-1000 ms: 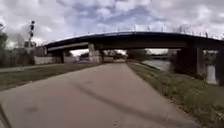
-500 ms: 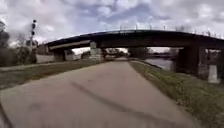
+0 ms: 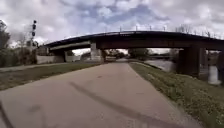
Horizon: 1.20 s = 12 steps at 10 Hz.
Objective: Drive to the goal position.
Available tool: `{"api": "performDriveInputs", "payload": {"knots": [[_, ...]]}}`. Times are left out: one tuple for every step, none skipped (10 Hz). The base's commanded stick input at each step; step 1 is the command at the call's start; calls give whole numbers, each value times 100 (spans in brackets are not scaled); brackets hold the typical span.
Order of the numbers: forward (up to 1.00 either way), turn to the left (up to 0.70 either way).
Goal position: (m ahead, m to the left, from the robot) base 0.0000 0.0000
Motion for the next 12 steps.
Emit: {"api": "performDriveInputs", "payload": {"knots": [[70, 0], [70, 0], [70, 0], [70, 0], [70, 0], [70, 0], [70, 0], [70, 0], [70, 0], [70, 0], [70, 0], [70, 0]]}}
